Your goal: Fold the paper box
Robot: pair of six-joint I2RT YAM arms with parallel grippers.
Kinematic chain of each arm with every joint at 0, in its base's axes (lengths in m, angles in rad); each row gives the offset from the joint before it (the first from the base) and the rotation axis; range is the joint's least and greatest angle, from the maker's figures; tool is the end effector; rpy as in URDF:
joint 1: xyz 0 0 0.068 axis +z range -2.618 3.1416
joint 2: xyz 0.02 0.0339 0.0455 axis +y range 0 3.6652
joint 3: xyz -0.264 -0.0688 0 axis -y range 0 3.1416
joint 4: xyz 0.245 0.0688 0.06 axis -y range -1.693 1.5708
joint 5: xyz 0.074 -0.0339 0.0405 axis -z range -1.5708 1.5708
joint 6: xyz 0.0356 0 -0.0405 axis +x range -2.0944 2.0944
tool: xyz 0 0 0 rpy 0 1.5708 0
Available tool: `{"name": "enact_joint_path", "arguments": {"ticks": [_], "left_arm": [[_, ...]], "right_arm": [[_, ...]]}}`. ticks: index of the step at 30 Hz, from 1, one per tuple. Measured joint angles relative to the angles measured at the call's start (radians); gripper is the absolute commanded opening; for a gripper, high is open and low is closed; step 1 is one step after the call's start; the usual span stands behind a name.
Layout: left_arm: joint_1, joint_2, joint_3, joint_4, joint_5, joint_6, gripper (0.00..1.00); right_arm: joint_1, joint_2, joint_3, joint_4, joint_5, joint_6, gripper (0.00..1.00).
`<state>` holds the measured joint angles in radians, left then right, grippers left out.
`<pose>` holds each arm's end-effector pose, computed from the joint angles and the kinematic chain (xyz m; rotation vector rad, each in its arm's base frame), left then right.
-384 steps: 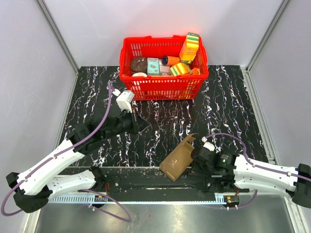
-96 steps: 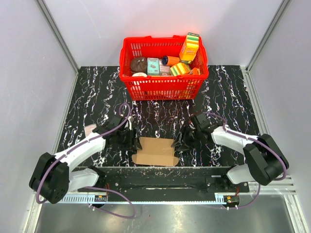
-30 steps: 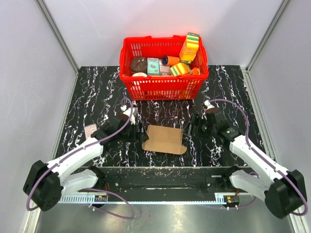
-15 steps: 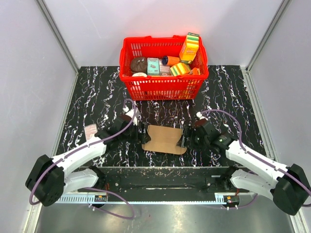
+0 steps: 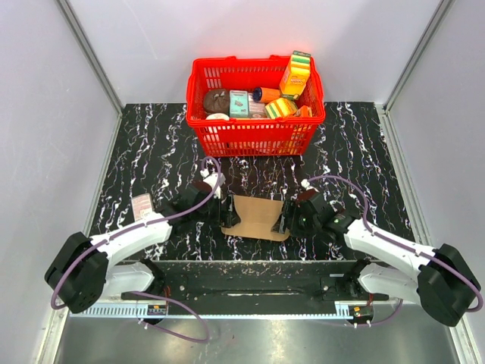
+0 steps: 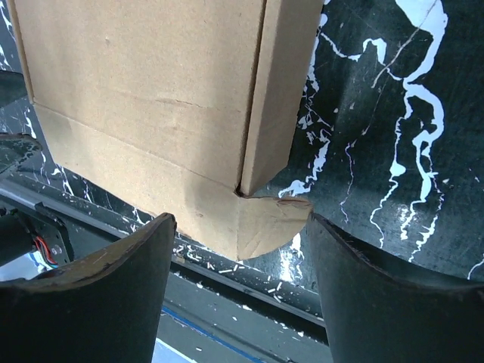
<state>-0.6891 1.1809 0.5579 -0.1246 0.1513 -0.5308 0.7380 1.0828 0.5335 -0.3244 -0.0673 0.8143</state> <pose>0.1770 -0.1527 0.1892 0.2735 2.4272 -0.7621 0.1514 0.1409 0.1860 0.0673 2.5953 0.7232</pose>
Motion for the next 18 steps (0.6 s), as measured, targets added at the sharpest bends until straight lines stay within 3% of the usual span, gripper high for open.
{"name": "enact_joint_path", "arguments": {"ticks": [11,18], "left_arm": [[-0.007,0.0,-0.031,0.026,0.04,-0.001,0.79],[-0.01,-0.003,-0.05,0.014,0.043,-0.001,0.8]], "right_arm": [[0.001,0.001,-0.029,0.084,-0.039,0.032,0.75],[0.001,0.001,-0.042,0.088,-0.045,0.038,0.83]]}}
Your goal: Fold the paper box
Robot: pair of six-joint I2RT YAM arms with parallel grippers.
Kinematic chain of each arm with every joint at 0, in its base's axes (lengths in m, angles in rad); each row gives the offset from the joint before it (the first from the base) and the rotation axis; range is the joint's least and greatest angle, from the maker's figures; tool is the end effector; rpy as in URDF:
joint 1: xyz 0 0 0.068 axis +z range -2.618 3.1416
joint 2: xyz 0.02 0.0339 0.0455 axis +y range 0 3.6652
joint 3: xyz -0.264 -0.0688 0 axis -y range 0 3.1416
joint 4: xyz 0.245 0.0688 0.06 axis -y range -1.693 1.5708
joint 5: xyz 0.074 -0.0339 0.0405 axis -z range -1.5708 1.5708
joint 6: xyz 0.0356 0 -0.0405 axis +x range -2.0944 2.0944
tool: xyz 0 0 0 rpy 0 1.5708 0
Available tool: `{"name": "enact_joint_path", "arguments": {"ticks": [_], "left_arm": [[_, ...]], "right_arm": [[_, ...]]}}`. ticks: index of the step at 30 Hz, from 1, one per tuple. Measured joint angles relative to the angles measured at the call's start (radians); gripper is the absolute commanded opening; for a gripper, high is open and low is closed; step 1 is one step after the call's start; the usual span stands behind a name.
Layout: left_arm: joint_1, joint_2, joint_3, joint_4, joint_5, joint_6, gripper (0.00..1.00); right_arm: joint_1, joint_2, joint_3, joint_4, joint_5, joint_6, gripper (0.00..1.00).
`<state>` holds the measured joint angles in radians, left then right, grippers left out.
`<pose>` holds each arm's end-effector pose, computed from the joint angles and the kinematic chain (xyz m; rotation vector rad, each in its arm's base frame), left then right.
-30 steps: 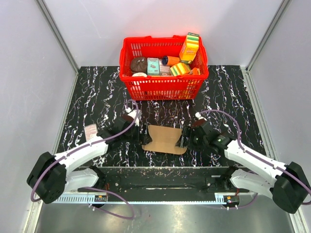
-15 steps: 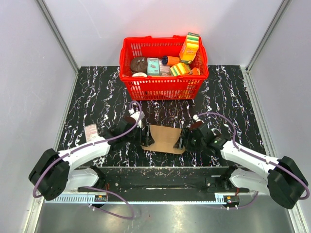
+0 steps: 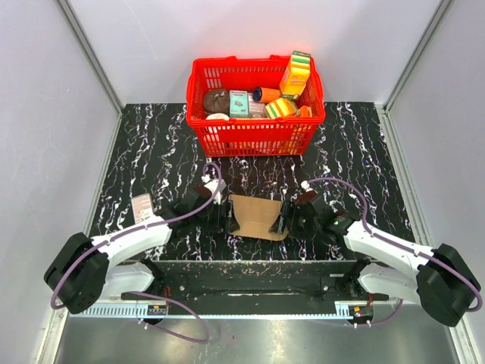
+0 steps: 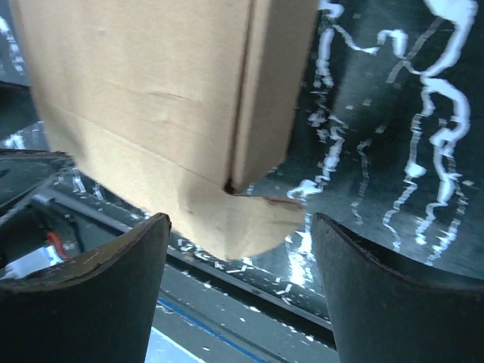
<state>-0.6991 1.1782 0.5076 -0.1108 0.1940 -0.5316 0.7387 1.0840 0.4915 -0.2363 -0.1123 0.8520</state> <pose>0.1682 -0.1504 0.1754 0.3086 2.4704 -0.7958 0.1505 0.1424 0.1792 0.0897 2.5780 0.8179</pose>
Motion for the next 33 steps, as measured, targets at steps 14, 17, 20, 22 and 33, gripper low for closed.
{"name": "enact_joint_path", "arguments": {"ticks": [14,17,20,22,33], "left_arm": [[0.0,-0.077,0.0,-0.051,-0.033,0.0,0.8],[0.0,-0.08,0.0,-0.043,-0.032,0.0,0.8],[0.0,-0.079,-0.002,-0.024,-0.029,0.001,0.8],[0.0,-0.077,-0.005,-0.011,-0.025,0.001,0.8],[0.0,-0.049,-0.038,0.047,-0.014,0.001,0.79]], "right_arm": [[0.001,-0.061,0.111,-0.167,0.042,-0.084,0.68],[0.001,-0.06,0.111,-0.166,0.02,-0.088,0.62],[0.001,-0.052,0.109,-0.156,-0.005,-0.087,0.61],[0.001,-0.048,0.105,-0.142,-0.016,-0.087,0.61],[0.001,0.009,0.078,-0.079,-0.025,-0.085,0.6]]}}
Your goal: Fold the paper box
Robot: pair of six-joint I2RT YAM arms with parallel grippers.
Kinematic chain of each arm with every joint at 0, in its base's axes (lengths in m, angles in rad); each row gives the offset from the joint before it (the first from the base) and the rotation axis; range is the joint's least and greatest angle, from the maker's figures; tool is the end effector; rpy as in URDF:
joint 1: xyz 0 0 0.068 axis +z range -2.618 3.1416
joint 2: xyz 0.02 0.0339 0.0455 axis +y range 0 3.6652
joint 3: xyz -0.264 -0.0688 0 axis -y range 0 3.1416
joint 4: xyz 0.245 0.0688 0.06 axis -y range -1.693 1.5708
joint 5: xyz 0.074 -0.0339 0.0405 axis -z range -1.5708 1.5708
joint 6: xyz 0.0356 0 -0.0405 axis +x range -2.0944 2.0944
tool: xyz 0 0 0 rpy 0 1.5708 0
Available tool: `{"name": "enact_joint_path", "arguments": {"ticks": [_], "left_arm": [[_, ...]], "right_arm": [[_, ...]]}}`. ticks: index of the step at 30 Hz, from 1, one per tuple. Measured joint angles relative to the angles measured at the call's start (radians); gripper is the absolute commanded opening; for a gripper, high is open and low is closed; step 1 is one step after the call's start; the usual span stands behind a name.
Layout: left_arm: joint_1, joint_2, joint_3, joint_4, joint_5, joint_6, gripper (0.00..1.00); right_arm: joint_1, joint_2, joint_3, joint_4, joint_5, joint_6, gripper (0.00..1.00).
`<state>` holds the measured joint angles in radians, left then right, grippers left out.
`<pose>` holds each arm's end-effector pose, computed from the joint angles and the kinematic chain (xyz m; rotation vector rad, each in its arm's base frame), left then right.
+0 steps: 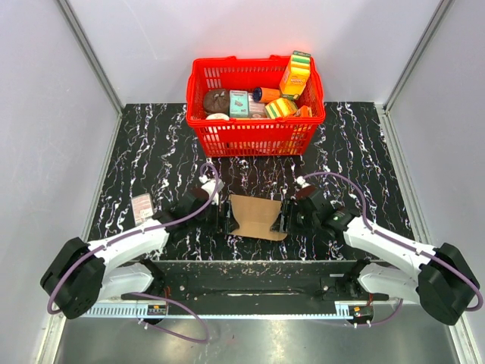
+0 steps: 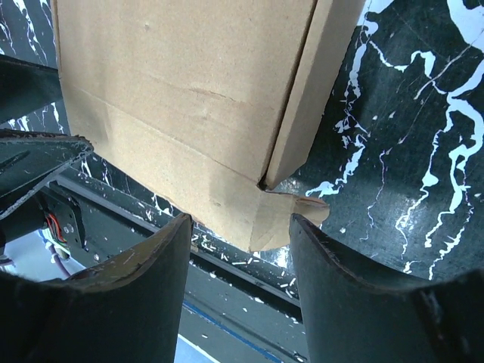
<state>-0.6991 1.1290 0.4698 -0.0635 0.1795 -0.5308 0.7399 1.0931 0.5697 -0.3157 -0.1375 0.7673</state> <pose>0.1638 -0.1460 0.1774 0.3019 2.4078 -0.8097 0.1546 0.1478 0.1962 -0.0327 2.5822 0.8064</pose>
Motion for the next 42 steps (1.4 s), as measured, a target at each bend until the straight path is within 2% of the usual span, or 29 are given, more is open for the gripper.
{"name": "enact_joint_path", "arguments": {"ticks": [16,42], "left_arm": [[0.0,0.021,-0.006,0.033,0.011,0.0,0.77],[-0.002,0.032,-0.039,0.089,0.056,-0.024,0.65]], "right_arm": [[0.0,0.044,-0.002,0.035,-0.022,0.023,0.56],[0.0,0.037,-0.05,0.087,-0.048,0.07,0.48]]}}
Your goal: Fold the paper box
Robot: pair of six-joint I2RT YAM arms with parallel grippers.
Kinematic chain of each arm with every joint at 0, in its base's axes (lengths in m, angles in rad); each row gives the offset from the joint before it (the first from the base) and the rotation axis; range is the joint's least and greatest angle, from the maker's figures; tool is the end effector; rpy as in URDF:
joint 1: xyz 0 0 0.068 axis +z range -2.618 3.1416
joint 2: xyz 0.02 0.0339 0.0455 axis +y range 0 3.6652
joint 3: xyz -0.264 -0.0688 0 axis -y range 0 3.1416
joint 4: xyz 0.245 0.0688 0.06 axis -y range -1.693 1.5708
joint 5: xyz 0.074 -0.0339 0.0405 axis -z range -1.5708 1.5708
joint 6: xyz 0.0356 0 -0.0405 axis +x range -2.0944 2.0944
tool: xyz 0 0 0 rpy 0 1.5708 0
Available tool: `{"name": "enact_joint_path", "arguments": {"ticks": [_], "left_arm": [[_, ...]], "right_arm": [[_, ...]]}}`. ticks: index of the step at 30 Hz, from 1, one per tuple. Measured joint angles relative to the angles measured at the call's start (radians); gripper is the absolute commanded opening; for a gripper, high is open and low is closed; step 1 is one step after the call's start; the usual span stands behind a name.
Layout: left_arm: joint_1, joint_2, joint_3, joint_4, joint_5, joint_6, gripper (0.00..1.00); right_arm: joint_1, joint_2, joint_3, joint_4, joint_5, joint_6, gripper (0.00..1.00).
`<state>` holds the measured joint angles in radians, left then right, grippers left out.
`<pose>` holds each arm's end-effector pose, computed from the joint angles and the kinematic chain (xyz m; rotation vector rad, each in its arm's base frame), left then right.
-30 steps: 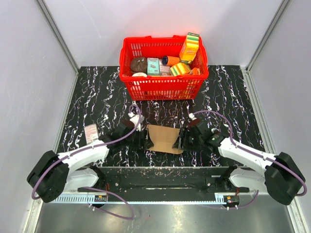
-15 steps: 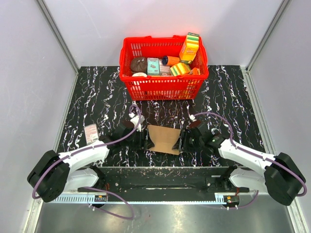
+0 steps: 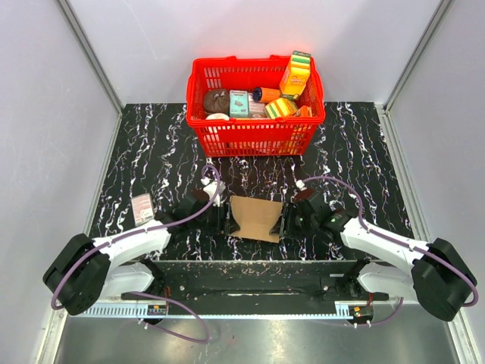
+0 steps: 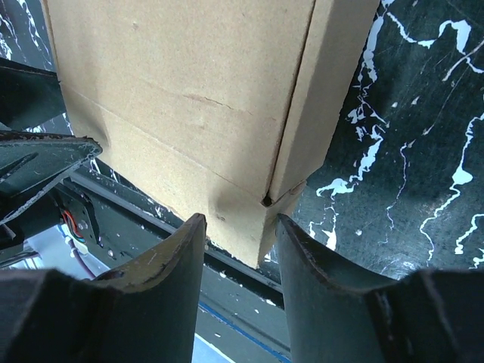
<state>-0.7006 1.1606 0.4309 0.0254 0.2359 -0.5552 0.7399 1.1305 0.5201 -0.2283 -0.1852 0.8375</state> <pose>0.1629 -0.1483 0.1667 0.3085 2.4071 -0.8908 0.1547 0.1501 0.1800 0.0346 2.6146 0.8817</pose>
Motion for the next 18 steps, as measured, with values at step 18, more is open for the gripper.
{"name": "enact_joint_path", "arguments": {"ticks": [18], "left_arm": [[0.0,0.049,0.0,0.051,-0.008,0.017,0.62]], "right_arm": [[0.0,0.014,-0.016,0.027,0.035,-0.032,0.45]]}}
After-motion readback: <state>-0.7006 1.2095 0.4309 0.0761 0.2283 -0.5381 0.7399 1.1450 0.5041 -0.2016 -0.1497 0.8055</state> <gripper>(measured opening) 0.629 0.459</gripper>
